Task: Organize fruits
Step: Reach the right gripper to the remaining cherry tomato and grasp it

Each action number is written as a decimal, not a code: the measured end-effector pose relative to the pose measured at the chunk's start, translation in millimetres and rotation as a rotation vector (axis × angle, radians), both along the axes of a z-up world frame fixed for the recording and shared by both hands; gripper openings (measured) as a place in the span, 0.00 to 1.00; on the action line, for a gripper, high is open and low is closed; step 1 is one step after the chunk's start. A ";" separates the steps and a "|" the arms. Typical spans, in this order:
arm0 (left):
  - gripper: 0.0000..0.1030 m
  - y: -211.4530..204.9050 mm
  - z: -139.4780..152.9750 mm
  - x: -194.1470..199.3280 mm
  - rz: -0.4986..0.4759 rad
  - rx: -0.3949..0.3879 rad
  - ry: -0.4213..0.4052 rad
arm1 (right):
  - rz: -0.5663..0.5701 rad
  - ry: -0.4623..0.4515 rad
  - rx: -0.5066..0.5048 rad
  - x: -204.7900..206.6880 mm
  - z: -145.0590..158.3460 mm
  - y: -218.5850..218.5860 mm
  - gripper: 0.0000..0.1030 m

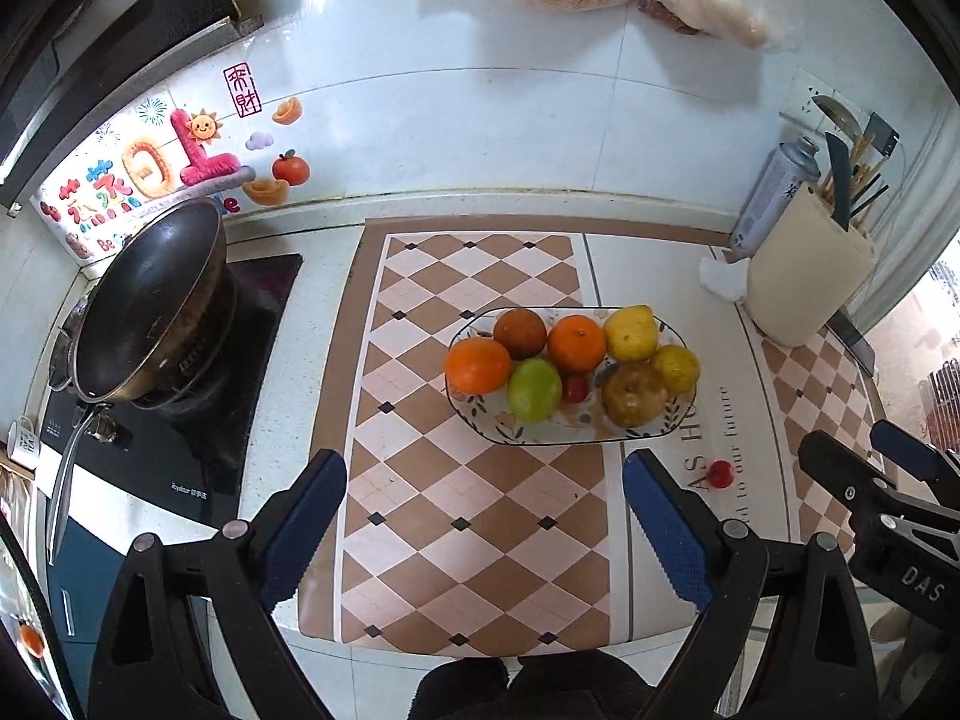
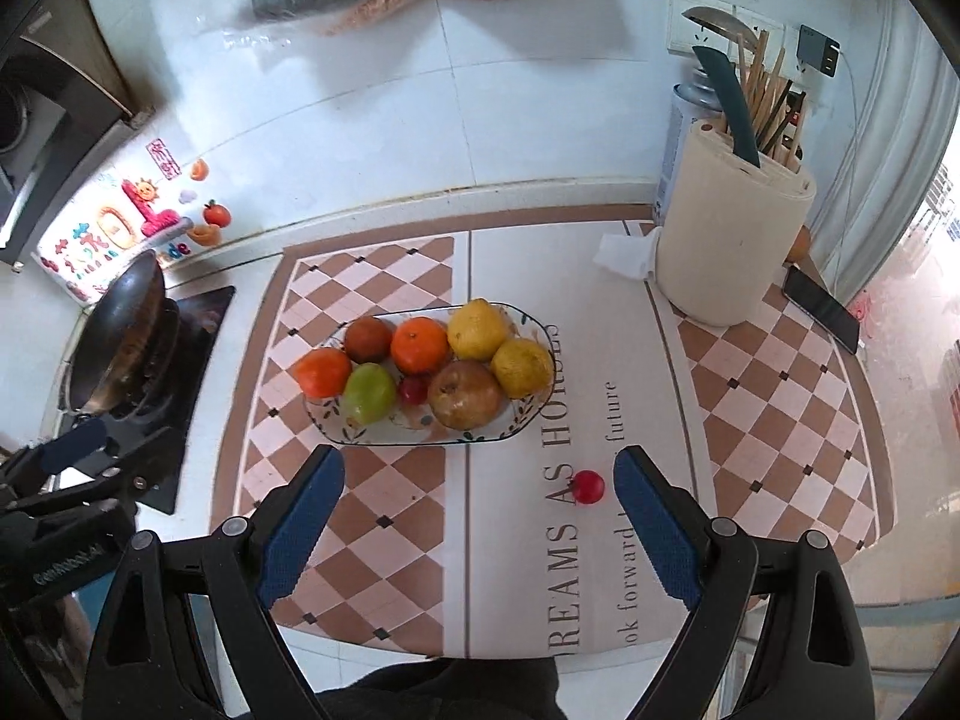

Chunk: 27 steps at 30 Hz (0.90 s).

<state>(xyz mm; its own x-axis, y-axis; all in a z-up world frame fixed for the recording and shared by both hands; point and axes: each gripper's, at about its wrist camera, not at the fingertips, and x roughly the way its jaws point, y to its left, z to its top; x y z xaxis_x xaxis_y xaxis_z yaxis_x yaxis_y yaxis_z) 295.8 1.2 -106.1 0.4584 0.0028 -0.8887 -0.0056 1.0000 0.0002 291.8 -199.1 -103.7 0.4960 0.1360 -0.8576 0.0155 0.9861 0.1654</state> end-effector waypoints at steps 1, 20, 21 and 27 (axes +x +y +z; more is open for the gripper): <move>0.92 -1.0 -0.7 -0.1 0.003 0.000 0.001 | 0.001 -0.004 0.018 -0.4 0.1 -1.5 0.91; 0.92 -27.8 -83.1 61.2 0.085 0.017 0.141 | -0.218 0.292 0.169 48.1 -169.0 -120.7 0.74; 0.92 -31.1 -92.7 66.0 0.079 0.016 0.169 | -0.214 0.312 0.171 51.0 -180.9 -120.9 0.74; 0.92 -37.6 -134.5 85.1 0.078 0.084 0.277 | -0.166 0.386 0.176 64.6 -230.8 -110.7 0.60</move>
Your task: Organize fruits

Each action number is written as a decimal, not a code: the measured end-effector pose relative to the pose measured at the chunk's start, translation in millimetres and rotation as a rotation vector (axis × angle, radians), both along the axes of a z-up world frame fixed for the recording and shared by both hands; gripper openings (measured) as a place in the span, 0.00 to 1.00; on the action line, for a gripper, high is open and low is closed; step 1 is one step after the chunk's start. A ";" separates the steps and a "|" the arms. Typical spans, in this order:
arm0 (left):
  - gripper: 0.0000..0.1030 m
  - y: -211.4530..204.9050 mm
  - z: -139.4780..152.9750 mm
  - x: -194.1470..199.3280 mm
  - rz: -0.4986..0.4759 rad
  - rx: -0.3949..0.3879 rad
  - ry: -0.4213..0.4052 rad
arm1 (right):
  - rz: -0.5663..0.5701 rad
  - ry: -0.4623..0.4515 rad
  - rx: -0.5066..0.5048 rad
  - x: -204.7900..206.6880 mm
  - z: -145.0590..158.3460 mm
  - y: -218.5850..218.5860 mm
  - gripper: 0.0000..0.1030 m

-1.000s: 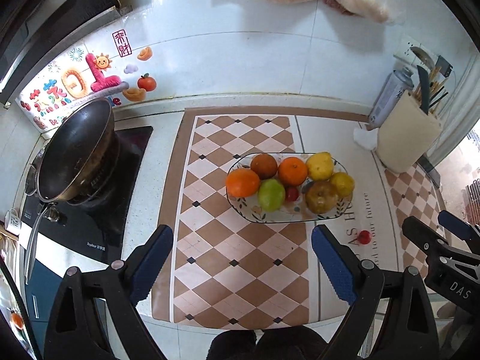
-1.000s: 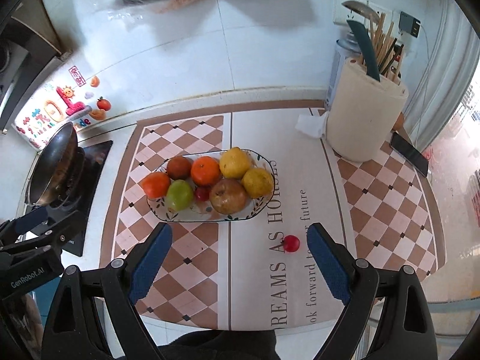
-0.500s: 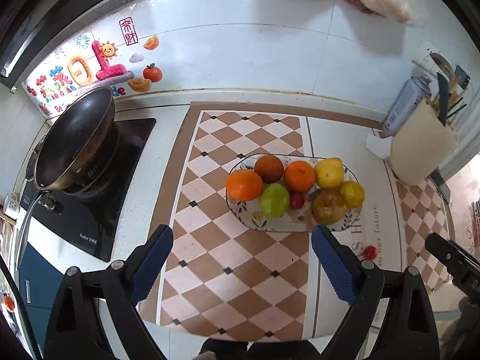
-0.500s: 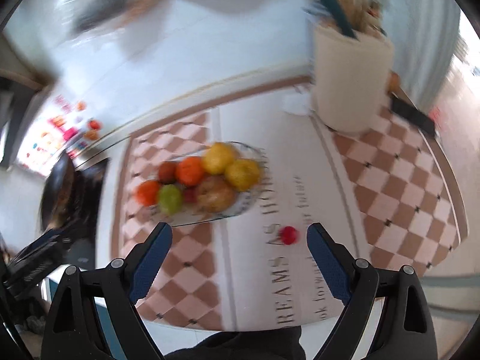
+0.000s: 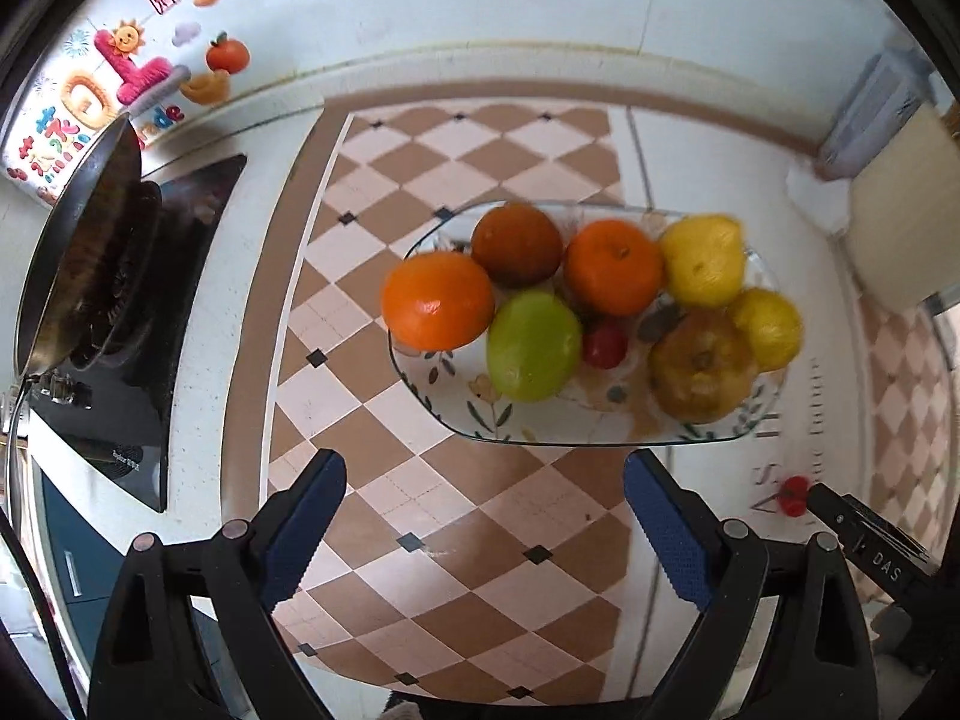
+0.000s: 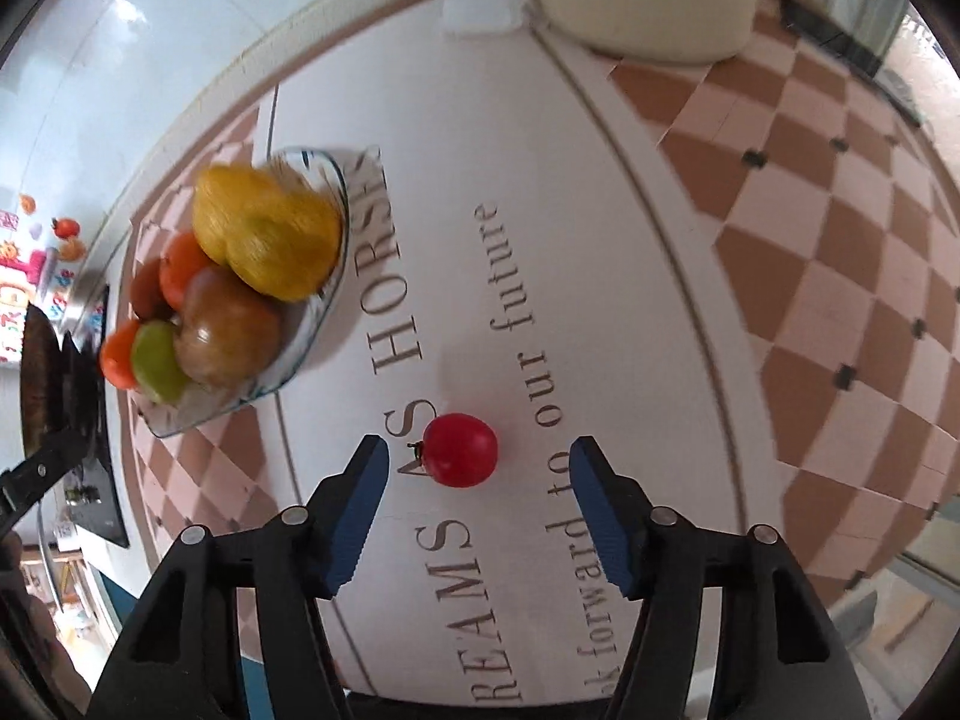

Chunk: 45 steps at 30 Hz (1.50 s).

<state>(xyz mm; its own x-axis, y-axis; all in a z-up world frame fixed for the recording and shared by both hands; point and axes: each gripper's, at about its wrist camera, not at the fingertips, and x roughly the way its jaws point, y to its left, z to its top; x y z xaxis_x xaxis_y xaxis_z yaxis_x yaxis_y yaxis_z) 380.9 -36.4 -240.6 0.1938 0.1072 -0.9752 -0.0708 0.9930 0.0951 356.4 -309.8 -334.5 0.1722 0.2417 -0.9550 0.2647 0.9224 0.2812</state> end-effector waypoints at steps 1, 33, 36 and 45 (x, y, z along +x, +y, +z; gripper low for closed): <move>0.92 0.8 -3.2 1.3 0.002 0.006 0.007 | 0.011 0.004 0.003 1.5 -5.3 2.4 0.56; 0.92 73.2 -11.1 4.4 0.191 -0.007 0.026 | 0.295 -0.052 0.214 73.4 16.8 162.7 0.44; 0.92 70.4 -8.7 4.0 0.183 -0.016 0.022 | 0.285 -0.064 0.197 68.6 29.0 154.8 0.60; 0.92 53.3 19.7 -9.1 0.128 -0.032 -0.035 | 0.290 -0.184 -0.102 39.5 93.0 111.6 0.90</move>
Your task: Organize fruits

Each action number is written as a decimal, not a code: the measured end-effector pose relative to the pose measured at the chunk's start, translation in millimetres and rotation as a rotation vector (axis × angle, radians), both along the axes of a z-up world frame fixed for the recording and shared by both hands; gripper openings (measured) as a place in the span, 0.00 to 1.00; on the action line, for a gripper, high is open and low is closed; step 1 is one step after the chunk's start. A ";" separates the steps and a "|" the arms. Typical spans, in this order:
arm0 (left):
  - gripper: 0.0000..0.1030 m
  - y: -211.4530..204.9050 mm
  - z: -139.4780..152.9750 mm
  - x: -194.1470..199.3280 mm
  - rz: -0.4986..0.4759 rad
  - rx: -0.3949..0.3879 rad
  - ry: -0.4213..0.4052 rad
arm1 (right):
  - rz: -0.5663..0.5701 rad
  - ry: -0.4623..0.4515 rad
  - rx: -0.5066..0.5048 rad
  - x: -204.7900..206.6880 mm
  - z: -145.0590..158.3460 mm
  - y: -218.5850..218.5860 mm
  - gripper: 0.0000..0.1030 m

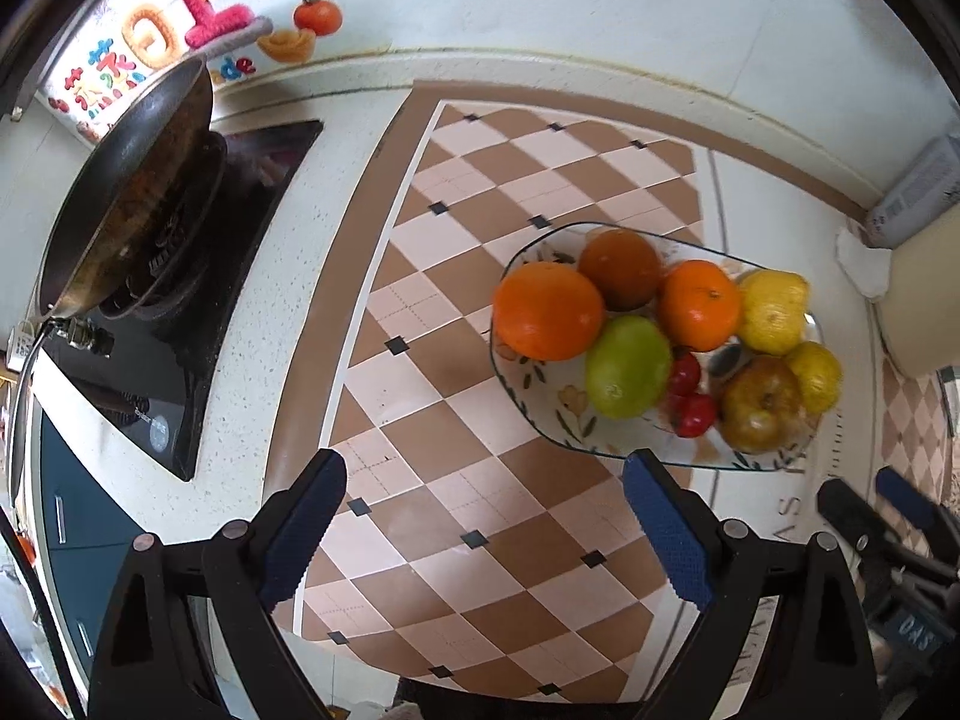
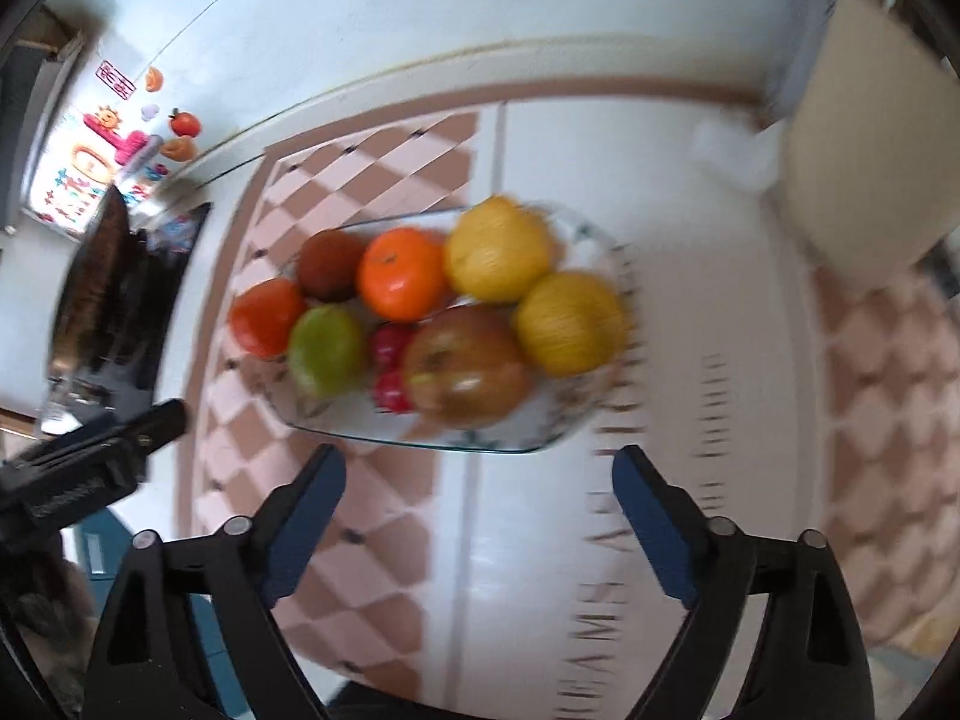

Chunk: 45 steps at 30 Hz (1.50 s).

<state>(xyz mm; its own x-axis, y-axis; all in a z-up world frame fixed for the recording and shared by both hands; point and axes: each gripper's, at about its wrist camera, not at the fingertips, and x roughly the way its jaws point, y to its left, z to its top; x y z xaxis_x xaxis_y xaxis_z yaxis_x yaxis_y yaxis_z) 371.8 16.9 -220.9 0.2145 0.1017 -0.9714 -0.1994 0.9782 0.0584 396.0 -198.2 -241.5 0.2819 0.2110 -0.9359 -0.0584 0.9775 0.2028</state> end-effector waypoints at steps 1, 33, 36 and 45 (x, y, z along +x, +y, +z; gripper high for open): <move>0.92 -1.4 4.1 -3.3 -0.003 0.003 -0.011 | -0.002 -0.017 -0.012 -3.9 6.5 -6.5 0.90; 0.92 4.3 179.1 -249.8 -0.211 -0.011 -0.381 | -0.136 -0.395 -0.057 -303.4 216.6 18.1 0.93; 0.92 3.2 191.4 -274.2 -0.209 -0.018 -0.409 | -0.130 -0.422 -0.059 -334.4 231.4 20.3 0.95; 0.92 -0.7 219.6 -322.9 -0.171 -0.037 -0.481 | -0.096 -0.492 -0.079 -390.5 269.3 19.0 0.96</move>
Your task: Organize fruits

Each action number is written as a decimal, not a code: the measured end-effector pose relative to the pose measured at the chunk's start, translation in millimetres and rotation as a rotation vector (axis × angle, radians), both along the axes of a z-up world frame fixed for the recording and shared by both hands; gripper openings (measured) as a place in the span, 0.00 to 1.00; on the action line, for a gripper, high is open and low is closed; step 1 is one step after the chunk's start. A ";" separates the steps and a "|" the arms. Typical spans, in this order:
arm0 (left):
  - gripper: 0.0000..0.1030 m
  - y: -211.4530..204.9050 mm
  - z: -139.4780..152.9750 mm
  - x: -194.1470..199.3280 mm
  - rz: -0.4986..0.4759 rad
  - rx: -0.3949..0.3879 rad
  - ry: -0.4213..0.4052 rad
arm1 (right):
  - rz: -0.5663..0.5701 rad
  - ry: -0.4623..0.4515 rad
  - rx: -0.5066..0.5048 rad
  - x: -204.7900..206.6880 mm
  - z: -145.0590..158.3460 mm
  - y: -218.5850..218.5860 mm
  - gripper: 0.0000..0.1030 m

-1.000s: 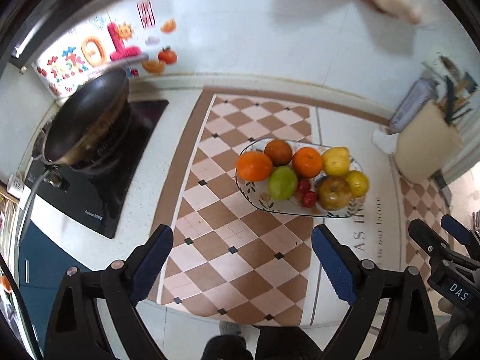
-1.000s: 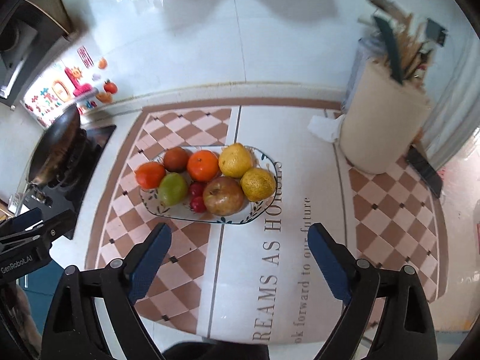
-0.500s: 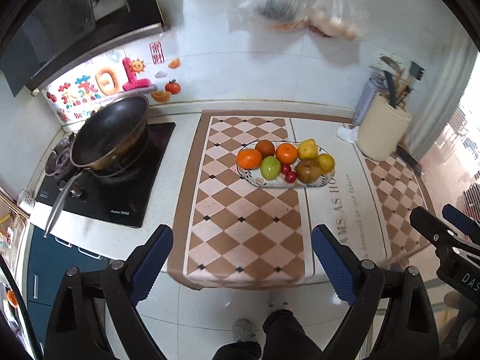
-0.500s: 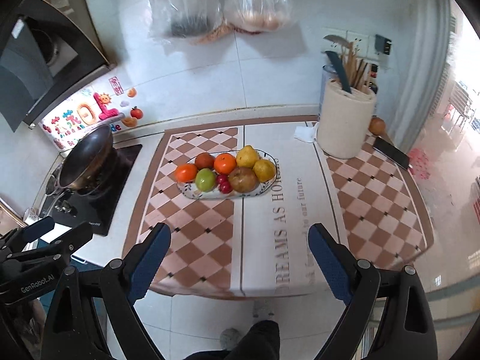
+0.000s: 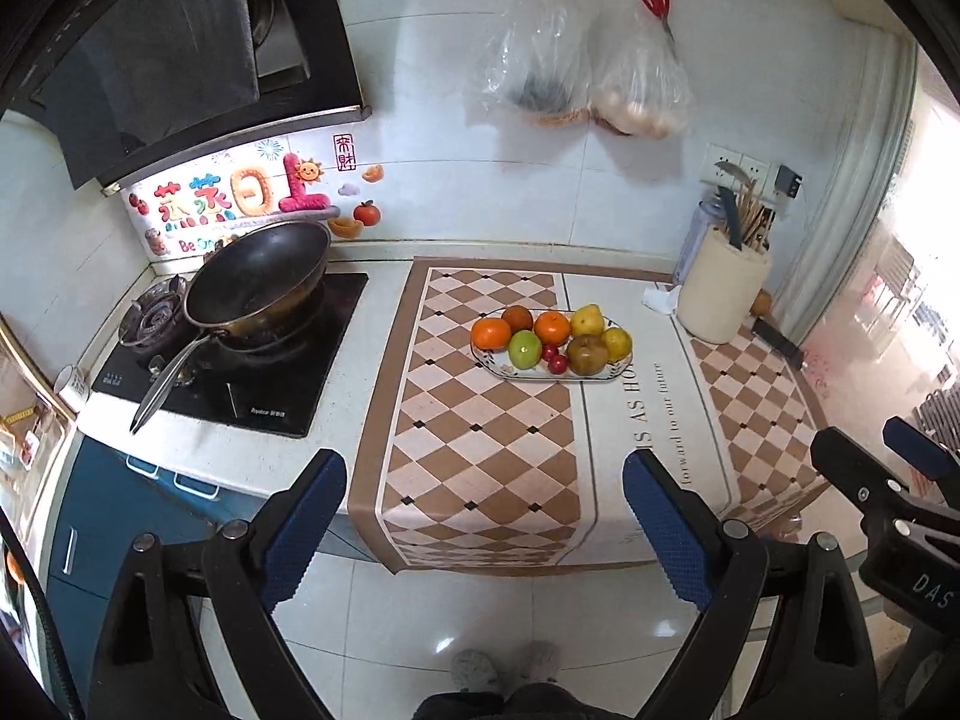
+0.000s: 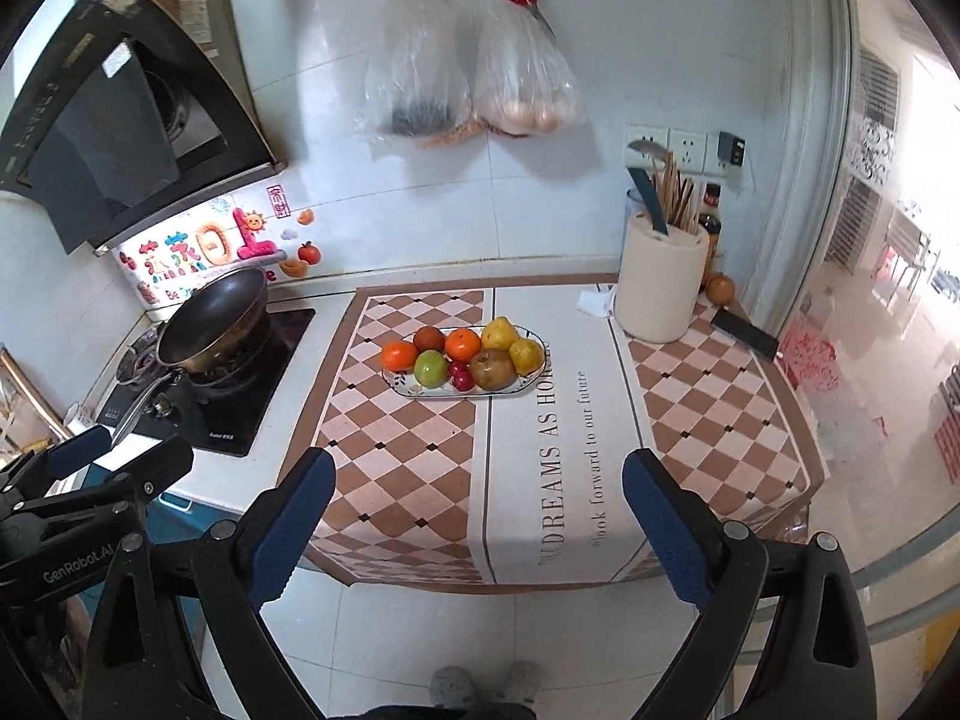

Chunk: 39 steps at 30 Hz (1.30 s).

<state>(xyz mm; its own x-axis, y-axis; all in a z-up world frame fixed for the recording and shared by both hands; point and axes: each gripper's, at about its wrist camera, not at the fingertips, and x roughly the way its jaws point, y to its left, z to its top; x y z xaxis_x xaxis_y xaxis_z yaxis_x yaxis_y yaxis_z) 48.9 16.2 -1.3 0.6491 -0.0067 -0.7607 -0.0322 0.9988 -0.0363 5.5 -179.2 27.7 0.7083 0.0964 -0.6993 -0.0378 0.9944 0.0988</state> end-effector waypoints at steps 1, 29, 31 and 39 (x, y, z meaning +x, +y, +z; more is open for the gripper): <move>0.92 -0.4 1.5 -3.9 0.000 -0.004 -0.003 | 0.003 -0.009 -0.004 -5.9 3.9 -1.3 0.96; 0.92 -4.0 -31.7 62.2 0.075 0.038 0.043 | -0.023 0.051 -0.008 90.4 -29.6 -22.8 0.97; 0.92 -3.8 -36.4 73.1 0.073 0.051 0.058 | -0.027 0.066 -0.012 104.9 -36.9 -22.0 0.97; 0.92 -12.6 -51.6 111.1 0.049 0.079 0.081 | -0.028 0.116 -0.032 151.1 -63.0 -15.0 0.97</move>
<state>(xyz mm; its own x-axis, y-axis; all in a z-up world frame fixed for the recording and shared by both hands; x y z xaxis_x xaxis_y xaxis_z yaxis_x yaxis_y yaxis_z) 160.1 3.6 -52.9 0.5834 0.0855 -0.8077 -0.0804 0.9956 0.0474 156.6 -194.2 -35.3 0.6244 0.0543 -0.7792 -0.0001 0.9976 0.0695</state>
